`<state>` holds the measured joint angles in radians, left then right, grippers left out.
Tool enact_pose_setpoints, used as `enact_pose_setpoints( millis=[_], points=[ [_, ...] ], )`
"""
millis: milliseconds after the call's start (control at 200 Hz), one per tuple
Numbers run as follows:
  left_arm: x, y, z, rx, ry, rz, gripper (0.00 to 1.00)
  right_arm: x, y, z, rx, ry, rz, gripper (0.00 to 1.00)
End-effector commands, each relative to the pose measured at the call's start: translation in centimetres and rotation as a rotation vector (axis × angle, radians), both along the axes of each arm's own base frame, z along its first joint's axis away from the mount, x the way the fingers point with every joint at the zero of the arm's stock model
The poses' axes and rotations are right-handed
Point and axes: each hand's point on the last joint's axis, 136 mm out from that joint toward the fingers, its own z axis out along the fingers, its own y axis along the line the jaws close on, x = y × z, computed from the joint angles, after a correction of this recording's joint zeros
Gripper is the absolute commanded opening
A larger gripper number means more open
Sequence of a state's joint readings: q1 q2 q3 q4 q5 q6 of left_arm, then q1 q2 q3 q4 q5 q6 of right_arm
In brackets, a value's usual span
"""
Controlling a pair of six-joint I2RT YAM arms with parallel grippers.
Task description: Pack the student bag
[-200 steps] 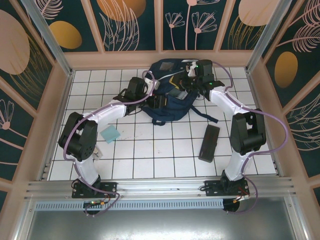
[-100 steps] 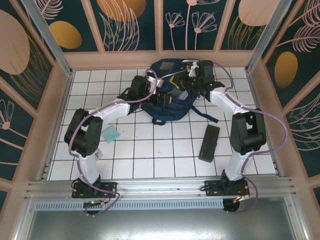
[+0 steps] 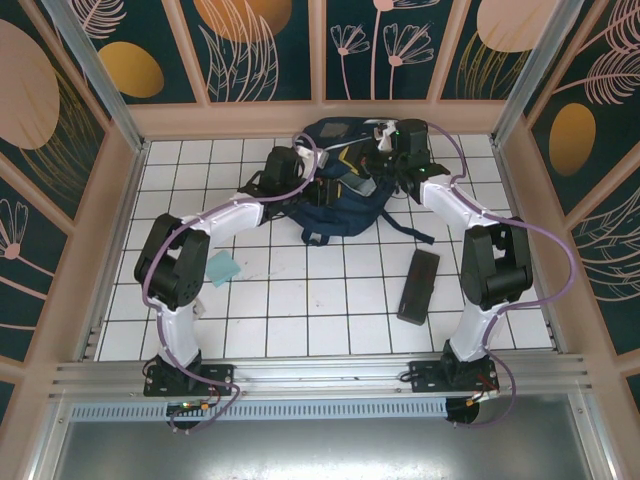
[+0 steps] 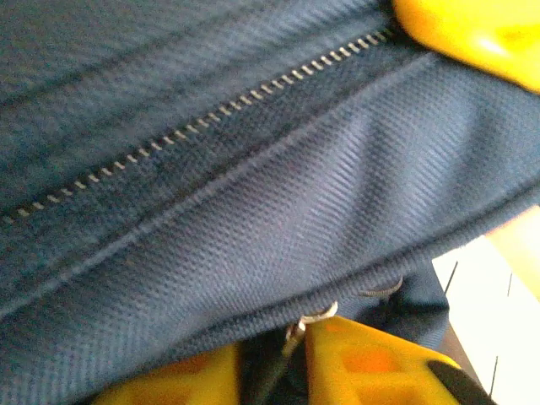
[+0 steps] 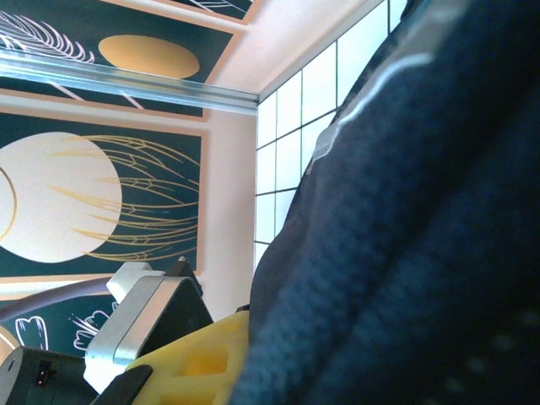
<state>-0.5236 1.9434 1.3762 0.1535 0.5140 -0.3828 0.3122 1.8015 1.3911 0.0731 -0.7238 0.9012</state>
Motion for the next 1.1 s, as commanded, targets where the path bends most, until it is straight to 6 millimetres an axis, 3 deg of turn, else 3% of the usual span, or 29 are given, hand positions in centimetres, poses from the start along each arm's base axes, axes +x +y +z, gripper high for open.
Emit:
enact_pose_setpoints(
  millis=[0,70,210,465,540,650,831,1001,1096],
  points=[
    [2.7,-0.7,3.8,-0.066,-0.154,0.02,0.07,-2.5,1.1,8.3,0.098,-0.245,0.102,0.0],
    [2.5,-0.5,3.7,-0.054,-0.152,0.023,0.0,-2.6,0.9,8.2,0.088,-0.248,0.098,0.0],
    [1.5,0.7,3.1,0.021,-0.12,0.037,0.0,-2.0,0.0,7.4,0.032,-0.252,0.065,0.0],
    [-1.2,4.2,-1.2,0.264,0.055,0.065,0.0,-1.0,-1.4,5.6,-0.049,-0.244,0.004,0.0],
    [-1.6,4.8,-1.8,0.29,0.062,0.075,0.07,-0.8,-1.3,5.2,-0.05,-0.234,0.005,0.0],
    [-1.6,5.1,-1.7,0.3,0.045,0.077,0.12,-0.8,-1.2,5.0,-0.042,-0.23,0.015,0.0],
    [-1.2,4.1,-0.4,0.234,0.02,0.035,0.09,-1.0,-1.1,5.2,-0.041,-0.235,0.017,0.0],
    [-0.9,3.7,0.3,0.215,0.005,0.023,0.15,-1.1,-1.2,5.5,-0.043,-0.241,0.019,0.0],
    [-0.7,4.0,0.3,0.224,0.001,0.035,0.1,-1.0,-1.1,5.5,-0.042,-0.242,0.021,0.0]
  ],
)
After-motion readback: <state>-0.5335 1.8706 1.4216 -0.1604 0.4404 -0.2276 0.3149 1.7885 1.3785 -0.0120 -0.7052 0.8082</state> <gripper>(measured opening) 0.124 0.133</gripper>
